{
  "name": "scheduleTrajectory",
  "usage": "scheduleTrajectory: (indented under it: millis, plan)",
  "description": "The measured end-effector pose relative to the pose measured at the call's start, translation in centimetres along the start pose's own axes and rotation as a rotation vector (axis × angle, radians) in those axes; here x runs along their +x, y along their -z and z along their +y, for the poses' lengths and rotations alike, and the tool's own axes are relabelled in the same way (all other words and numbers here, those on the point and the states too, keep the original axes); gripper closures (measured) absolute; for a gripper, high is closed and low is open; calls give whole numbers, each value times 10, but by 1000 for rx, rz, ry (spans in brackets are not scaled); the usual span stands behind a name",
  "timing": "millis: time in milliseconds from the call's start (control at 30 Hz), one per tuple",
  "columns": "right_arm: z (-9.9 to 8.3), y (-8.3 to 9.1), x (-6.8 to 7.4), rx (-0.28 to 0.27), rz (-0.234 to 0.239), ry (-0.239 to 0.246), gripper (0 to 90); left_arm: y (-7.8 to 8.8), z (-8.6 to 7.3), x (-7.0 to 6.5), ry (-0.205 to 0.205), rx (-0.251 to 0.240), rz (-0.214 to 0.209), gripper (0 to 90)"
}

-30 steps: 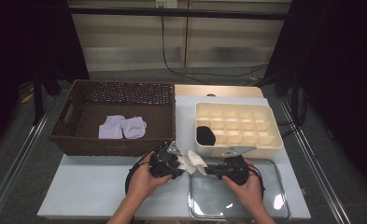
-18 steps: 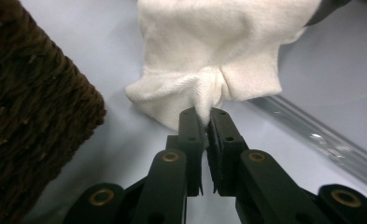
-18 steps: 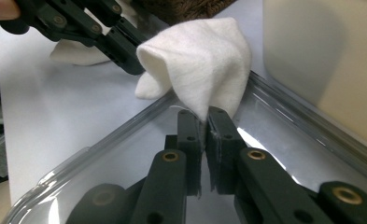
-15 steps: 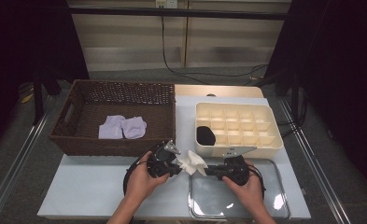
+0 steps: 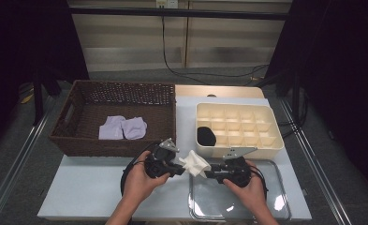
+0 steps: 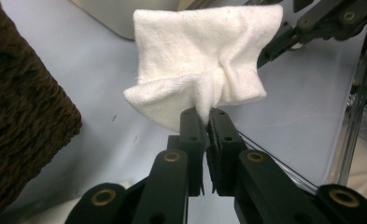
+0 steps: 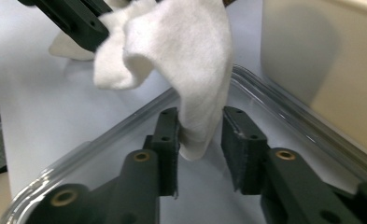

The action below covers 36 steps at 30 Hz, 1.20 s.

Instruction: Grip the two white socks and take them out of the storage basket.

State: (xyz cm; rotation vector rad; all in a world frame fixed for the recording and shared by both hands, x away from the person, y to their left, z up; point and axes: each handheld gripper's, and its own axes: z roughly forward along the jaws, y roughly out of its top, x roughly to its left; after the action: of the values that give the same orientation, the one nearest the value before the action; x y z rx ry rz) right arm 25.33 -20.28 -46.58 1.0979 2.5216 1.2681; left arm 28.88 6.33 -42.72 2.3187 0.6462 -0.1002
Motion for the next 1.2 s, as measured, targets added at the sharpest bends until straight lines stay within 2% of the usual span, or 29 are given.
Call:
scheduleTrajectory:
  millis: [133, 200, 233, 333, 467, 500, 533, 633, 700, 733, 833, 933, 1033, 1133, 1200]
  plan:
    - [1, 1, 1, 7, -12, 4, 500, 1, 0, -1, 20, -10, 4, 856]
    - [3, 2, 2, 2, -39, 25, 449, 1, 0, -1, 13, -4, -8, 858]
    - [5, 3, 2, 1, -45, 34, 440, 2, 0, 0, 3, 1, -7, 858]
    - [9, 6, 4, -9, -62, 55, 401, 2, 0, -1, 12, 0, -13, 858]
    - [11, 12, 8, -33, -64, 79, 397, 0, 0, -2, 14, 6, -15, 858]
    - [12, 13, 9, -32, -67, 83, 399, -1, 0, -2, 23, 4, -29, 858]
    - [12, 14, 10, -31, -67, 92, 403, -1, 0, -4, 22, 7, -16, 857]
    - [12, 14, 13, -34, -64, 113, 419, 1, 2, -5, 8, 0, -27, 857]
    - [13, 13, 15, -24, -60, 135, 484, 3, 3, -7, 10, 3, -27, 857]
    - [13, 12, 16, -25, -58, 133, 532, 4, 3, -7, 15, -16, -42, 857]
    - [14, 9, 14, -21, -17, 124, 642, 8, 5, -8, 18, -33, -52, 857]
    - [15, 6, 16, -3, 37, 109, 703, 15, 7, -9, 20, -59, -56, 857]
    - [17, 1, 19, 25, 112, 97, 737, 24, 9, -9, 23, -95, -62, 857]
    - [17, -5, 23, 41, 223, 59, 762, 33, 10, -8, 35, -123, -70, 857]
    - [16, -8, 26, 65, 251, 48, 765, 35, 10, -6, 42, -139, -67, 855]
